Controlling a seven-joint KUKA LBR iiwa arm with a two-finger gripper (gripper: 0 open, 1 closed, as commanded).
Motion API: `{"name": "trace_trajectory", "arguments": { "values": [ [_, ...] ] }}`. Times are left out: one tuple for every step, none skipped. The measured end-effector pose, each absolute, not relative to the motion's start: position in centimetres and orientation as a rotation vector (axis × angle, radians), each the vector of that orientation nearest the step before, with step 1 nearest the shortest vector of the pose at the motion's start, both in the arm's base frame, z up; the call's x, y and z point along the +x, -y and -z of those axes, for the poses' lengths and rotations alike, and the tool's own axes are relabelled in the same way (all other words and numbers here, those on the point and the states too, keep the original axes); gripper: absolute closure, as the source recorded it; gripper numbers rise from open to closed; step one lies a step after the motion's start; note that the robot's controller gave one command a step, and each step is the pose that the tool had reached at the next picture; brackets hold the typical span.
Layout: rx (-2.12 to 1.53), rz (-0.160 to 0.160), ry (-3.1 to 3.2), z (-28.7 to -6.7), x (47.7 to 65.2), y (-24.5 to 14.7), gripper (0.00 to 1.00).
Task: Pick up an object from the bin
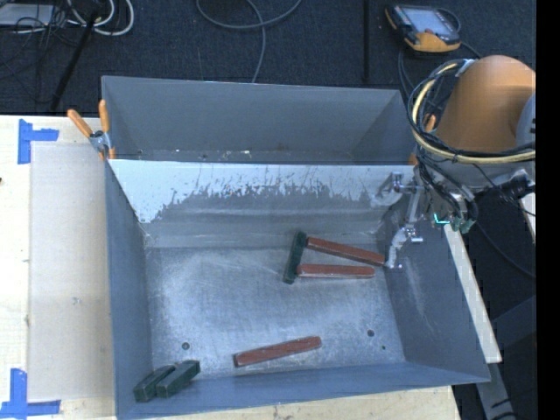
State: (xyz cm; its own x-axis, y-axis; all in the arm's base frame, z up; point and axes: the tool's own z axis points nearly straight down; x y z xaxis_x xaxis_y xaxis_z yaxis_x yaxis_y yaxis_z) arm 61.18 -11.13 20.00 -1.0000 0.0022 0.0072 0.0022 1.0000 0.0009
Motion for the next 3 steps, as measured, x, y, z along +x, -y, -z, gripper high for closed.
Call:
{"name": "trace_trajectory", "arguments": {
  "values": [
    [0.0, -0.001, 3.142, -20.5, 61.3, 11.1, 0.0],
    [0.086, -0.002, 3.146, -14.7, 61.3, 10.2, 0.0],
    [-0.018, -0.002, 3.155, -7.6, 60.3, 7.8, 1.0]
  ]
}}
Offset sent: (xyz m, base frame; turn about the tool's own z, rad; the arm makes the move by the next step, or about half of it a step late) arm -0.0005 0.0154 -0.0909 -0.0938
